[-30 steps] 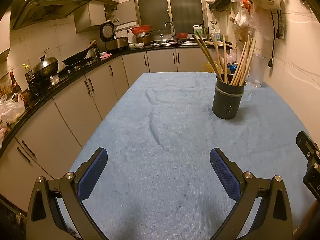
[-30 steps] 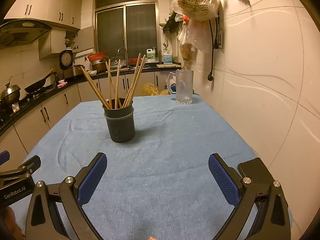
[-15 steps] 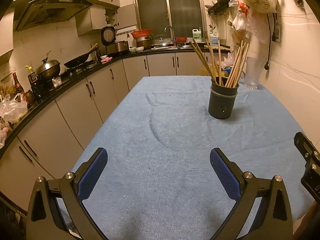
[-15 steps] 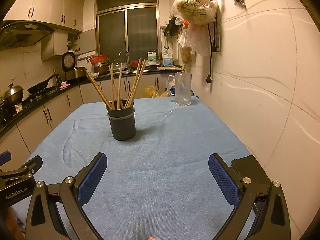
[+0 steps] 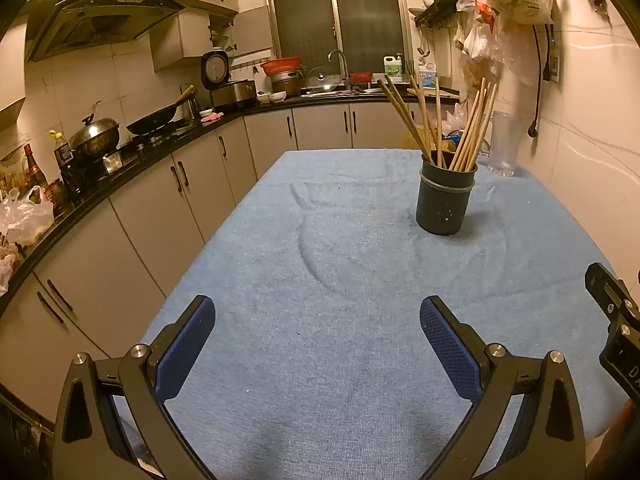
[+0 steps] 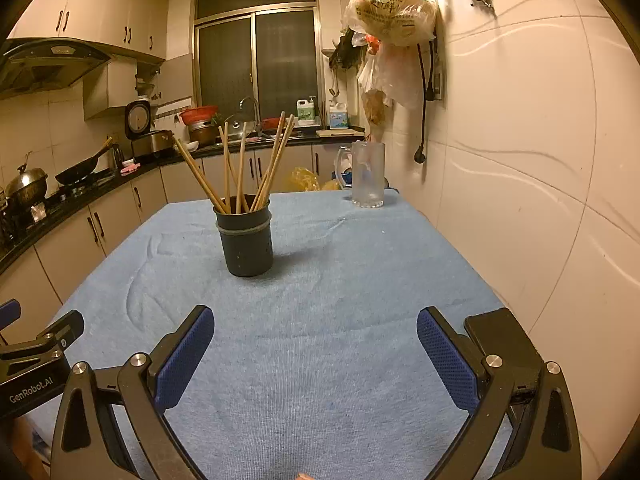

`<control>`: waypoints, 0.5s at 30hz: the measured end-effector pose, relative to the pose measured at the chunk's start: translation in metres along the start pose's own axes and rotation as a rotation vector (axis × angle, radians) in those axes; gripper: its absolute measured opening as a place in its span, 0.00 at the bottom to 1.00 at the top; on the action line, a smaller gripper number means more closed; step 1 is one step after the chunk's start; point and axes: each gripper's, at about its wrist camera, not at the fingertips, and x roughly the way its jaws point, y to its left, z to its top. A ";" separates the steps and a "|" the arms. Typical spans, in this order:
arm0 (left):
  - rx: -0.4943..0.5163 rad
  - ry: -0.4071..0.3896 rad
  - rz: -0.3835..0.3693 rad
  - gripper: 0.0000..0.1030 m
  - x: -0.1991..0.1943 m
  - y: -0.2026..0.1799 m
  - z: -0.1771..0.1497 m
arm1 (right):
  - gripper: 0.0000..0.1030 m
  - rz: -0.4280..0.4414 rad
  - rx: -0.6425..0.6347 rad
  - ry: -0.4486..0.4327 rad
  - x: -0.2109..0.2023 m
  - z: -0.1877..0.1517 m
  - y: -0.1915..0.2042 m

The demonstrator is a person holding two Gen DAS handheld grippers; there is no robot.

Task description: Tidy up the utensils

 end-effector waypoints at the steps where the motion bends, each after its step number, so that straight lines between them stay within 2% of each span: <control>1: 0.000 0.000 0.000 0.99 0.000 0.000 0.000 | 1.00 0.000 0.000 0.000 0.000 0.000 0.000; 15: 0.004 0.000 -0.001 0.99 0.001 0.000 0.000 | 1.00 0.001 -0.006 0.001 0.003 0.001 0.000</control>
